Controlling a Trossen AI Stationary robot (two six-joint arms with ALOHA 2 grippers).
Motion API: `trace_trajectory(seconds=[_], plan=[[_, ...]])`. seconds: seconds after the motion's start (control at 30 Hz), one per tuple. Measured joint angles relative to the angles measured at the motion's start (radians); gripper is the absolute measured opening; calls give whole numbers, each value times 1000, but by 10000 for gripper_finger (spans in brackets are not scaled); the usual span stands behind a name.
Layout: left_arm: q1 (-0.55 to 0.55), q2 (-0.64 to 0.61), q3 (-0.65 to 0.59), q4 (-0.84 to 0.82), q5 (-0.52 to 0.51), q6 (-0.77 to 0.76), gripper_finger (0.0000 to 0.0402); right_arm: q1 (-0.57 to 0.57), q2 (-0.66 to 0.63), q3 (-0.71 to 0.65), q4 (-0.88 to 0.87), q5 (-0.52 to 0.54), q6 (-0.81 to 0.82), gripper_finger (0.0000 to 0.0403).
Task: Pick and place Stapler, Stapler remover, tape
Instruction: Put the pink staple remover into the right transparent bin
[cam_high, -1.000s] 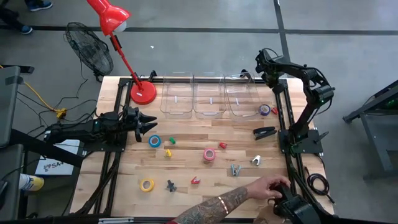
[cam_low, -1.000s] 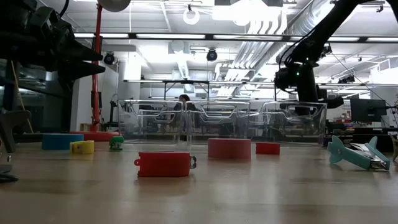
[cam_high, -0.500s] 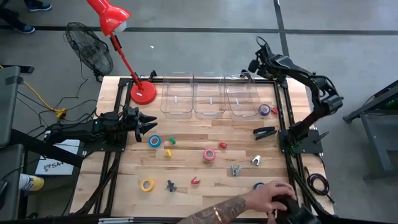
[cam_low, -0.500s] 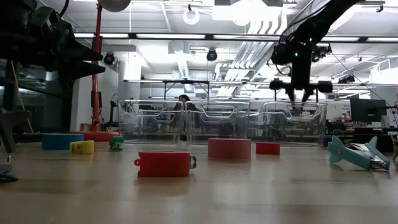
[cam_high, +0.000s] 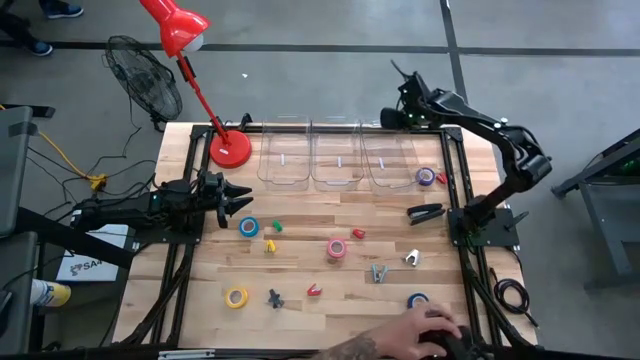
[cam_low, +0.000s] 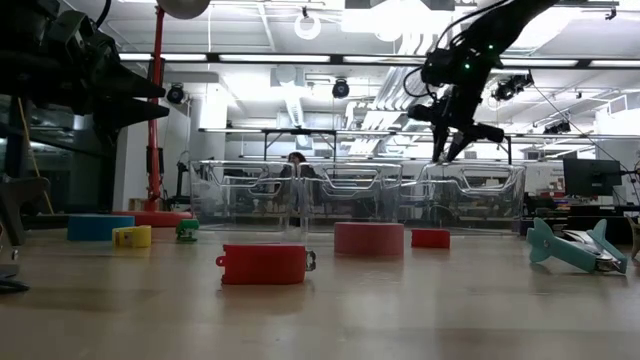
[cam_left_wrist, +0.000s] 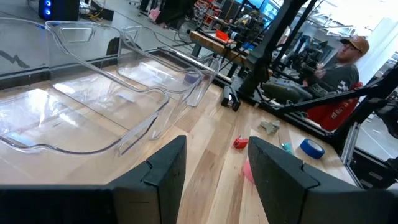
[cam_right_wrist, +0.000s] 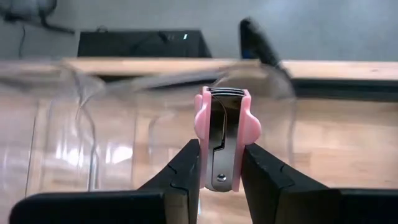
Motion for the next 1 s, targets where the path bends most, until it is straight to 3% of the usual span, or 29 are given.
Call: trace_trajectory(seconds=[0.3, 0.6, 1.0], plan=[[0, 0, 0, 0, 0, 0, 170, 88, 133, 110, -133, -34, -82, 80], [0, 0, 0, 0, 0, 0, 170, 133, 226, 123, -163, -83, -116, 86], [0, 0, 0, -1, 0, 0, 170, 137, 228, 123, -157, -74, -92, 169]])
